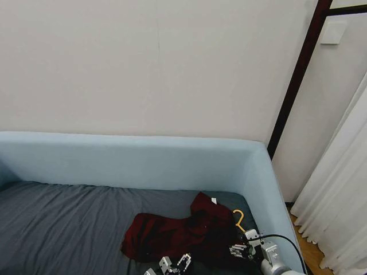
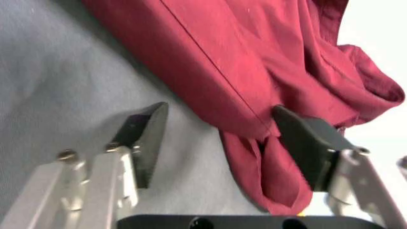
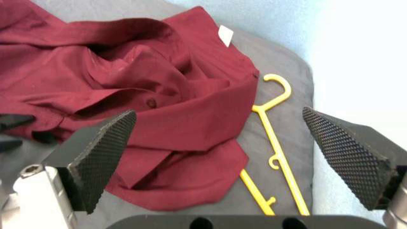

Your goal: Pick up the clothes from the sofa and hang them on the clothes hanger.

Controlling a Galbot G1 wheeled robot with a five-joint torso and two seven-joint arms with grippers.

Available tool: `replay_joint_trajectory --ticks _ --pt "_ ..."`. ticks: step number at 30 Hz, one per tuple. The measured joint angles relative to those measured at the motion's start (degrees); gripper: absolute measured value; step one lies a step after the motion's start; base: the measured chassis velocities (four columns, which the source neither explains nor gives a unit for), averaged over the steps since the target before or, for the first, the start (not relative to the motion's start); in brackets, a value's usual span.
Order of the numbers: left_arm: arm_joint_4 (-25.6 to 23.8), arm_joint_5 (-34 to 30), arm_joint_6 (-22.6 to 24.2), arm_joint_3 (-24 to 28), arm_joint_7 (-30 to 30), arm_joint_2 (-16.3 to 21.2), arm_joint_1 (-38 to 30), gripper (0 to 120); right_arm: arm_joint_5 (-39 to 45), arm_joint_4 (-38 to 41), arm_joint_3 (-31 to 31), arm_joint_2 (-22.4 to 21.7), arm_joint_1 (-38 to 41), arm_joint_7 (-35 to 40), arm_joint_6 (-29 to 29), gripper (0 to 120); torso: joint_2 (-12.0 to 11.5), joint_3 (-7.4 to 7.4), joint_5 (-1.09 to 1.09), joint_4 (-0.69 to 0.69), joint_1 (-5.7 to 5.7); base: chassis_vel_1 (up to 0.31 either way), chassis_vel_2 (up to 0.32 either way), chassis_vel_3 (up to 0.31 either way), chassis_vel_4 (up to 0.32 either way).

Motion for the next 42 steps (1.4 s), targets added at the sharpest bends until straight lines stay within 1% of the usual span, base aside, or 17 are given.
replay_joint_trajectory --ticks 1,2,3,5,6,8,10,18,23,25,27,28,29,31,34,37,42 --pt "0.00 0.00 0.00 0.00 0.00 0.00 0.00 61 0.00 0.00 0.00 0.00 0.00 0.00 0.00 100 0.00 0.00 0.00 0.00 0.00 0.000 0.000 0.000 0.000" --pt "0.04 -0.02 -0.23 -0.15 0.08 -0.09 0.01 55 -0.11 0.00 0.02 -0.10 -0.18 0.00 0.00 100 0.00 0.00 0.00 0.00 0.00 0.000 0.000 0.000 0.000" --pt "0.03 -0.02 -0.27 -0.20 0.12 -0.12 0.05 52 -0.14 -0.01 0.02 -0.12 -0.23 0.00 0.00 100 0.00 0.00 0.00 0.00 0.00 0.000 0.000 0.000 0.000" --pt "0.00 -0.04 -0.37 -0.41 0.23 -0.30 0.29 43 -0.23 -0.10 -0.01 -0.18 -0.26 0.00 0.00 100 0.00 0.00 0.00 0.00 0.00 0.000 0.000 0.000 0.000" --pt "0.00 -0.04 -0.37 -0.41 0.23 -0.30 0.29 43 -0.23 -0.10 -0.01 -0.18 -0.26 0.00 0.00 100 0.00 0.00 0.00 0.00 0.00 0.000 0.000 0.000 0.000" --pt "0.31 -0.03 -0.48 -0.58 0.32 -0.59 0.30 34 -0.22 -0.12 -0.16 -0.23 -0.23 0.00 0.00 100 0.00 0.00 0.00 0.00 0.00 0.000 0.000 0.000 0.000" --pt "0.50 0.00 -0.53 -0.67 0.32 -0.79 0.35 29 -0.21 -0.13 -0.32 -0.36 -0.14 0.00 0.00 100 0.00 0.00 0.00 0.00 0.00 0.000 0.000 0.000 0.000" --pt "1.53 0.64 -1.02 -0.94 0.30 -0.84 0.45 25 -0.09 -0.44 -0.45 -0.45 -0.07 0.02 0.00 100 0.00 0.00 0.00 0.01 0.00 0.000 0.000 0.000 0.000" --pt "1.17 0.80 -1.10 -1.11 0.35 -0.45 0.70 23 -0.13 -0.63 -0.45 -0.42 -0.19 0.07 0.02 100 0.00 0.00 0.00 0.00 0.00 0.000 0.000 0.000 0.000" --pt "0.27 0.88 -1.10 -1.23 0.37 0.01 1.16 22 -0.13 -0.79 -0.49 -0.27 -0.13 0.12 0.05 100 0.00 0.00 0.00 0.00 0.00 0.000 0.000 0.000 0.000" --pt "-0.89 1.42 -1.20 -1.30 0.55 0.67 1.90 18 -0.16 -0.87 -0.67 -0.03 -0.02 0.15 0.09 100 0.00 0.00 0.00 0.01 0.00 0.000 0.000 0.000 0.000" --pt "-0.89 1.42 -1.20 -1.30 0.55 0.67 1.90 18 -0.16 -0.87 -0.67 -0.03 -0.02 0.15 0.09 100 0.00 0.00 0.00 0.01 0.00 0.000 0.000 0.000 0.000" --pt "-1.24 1.63 -1.28 -1.30 0.68 0.88 2.13 15 -0.19 -0.87 -0.70 0.05 0.00 0.15 0.10 100 0.00 0.00 0.00 0.01 0.00 0.000 0.000 0.000 0.000" --pt "-2.20 2.27 -1.50 -1.30 0.84 1.44 2.72 3 -0.28 -0.94 -0.77 0.32 0.04 0.16 0.11 100 0.00 0.00 0.00 0.01 0.00 0.000 0.000 0.000 0.000" --pt "-2.83 2.73 -1.55 -1.29 0.85 1.72 3.11 0 -0.36 -0.98 -0.84 0.36 0.06 0.15 0.13 100 0.00 0.00 0.00 0.00 0.00 0.000 0.000 0.000 0.000" --pt "-3.42 3.02 -1.54 -1.27 0.78 1.94 3.46 0 -0.37 -0.98 -0.86 0.37 0.09 0.15 0.14 100 0.00 0.00 0.00 0.00 0.00 0.000 0.000 0.000 0.000" --pt "-6.49 4.91 -1.32 -1.15 0.11 3.73 5.43 0 -0.54 -0.96 -1.28 0.54 0.52 0.04 0.24 100 0.00 0.00 -0.01 0.00 0.00 0.000 0.000 0.000 0.000"
